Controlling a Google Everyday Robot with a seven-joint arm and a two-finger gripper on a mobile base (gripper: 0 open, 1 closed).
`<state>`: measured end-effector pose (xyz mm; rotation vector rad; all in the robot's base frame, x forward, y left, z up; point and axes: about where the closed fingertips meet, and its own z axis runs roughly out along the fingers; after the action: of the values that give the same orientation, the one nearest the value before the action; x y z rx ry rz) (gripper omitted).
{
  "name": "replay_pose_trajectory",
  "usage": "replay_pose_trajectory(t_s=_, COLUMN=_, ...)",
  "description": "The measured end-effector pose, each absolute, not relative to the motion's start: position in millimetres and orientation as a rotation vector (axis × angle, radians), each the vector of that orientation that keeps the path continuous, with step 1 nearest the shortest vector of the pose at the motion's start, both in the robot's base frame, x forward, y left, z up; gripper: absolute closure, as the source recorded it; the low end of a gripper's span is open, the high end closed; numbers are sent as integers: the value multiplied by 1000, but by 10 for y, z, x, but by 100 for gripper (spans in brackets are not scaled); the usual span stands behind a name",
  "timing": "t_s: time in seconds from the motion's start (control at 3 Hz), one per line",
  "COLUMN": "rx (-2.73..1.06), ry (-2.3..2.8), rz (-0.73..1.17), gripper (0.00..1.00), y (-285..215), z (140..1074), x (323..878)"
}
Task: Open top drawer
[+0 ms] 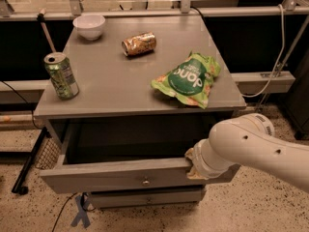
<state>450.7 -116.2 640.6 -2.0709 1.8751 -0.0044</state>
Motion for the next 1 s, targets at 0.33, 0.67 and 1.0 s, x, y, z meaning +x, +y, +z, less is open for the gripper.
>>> replay_pose_trajectory(t_s=0.33, rx=-2071, ry=1875, rz=-5, gripper=100, y=-1162, z=6407, x=4506)
replay_pose_trajectory(t_s=0.67, rx=-2071, ry=1875, rz=-5, gripper=100, y=-1162, z=6407, x=4506)
replay_pose_trajectory(t_s=1.0, rx=-2071, ry=1875, rz=-4, gripper=100, y=-1162, z=6406, x=4505)
